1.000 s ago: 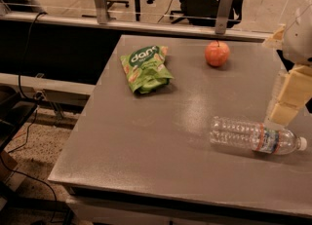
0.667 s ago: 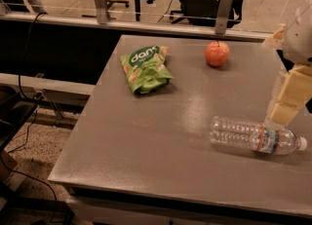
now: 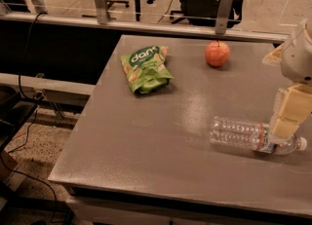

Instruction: Place water bottle upright

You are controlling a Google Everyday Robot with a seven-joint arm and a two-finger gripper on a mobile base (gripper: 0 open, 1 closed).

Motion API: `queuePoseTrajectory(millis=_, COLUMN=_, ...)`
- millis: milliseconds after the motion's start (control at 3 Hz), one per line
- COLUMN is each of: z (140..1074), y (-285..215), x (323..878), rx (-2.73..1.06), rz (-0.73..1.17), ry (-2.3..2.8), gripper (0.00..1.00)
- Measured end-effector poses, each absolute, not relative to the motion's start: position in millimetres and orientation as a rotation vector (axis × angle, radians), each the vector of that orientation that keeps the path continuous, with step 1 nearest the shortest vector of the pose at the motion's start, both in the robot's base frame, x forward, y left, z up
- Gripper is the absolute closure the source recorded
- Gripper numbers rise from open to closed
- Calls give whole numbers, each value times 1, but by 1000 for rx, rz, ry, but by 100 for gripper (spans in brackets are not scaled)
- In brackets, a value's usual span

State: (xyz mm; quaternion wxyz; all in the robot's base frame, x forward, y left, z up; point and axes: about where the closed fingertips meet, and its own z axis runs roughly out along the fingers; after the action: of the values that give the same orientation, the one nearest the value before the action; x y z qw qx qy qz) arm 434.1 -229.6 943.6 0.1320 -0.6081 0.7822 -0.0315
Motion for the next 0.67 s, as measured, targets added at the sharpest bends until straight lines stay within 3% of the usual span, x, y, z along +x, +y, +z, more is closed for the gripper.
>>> queuePoseTrajectory(millis=667, z=898, y=-239, x=430, rx=-1826, rz=-55, ry=2332, gripper=0)
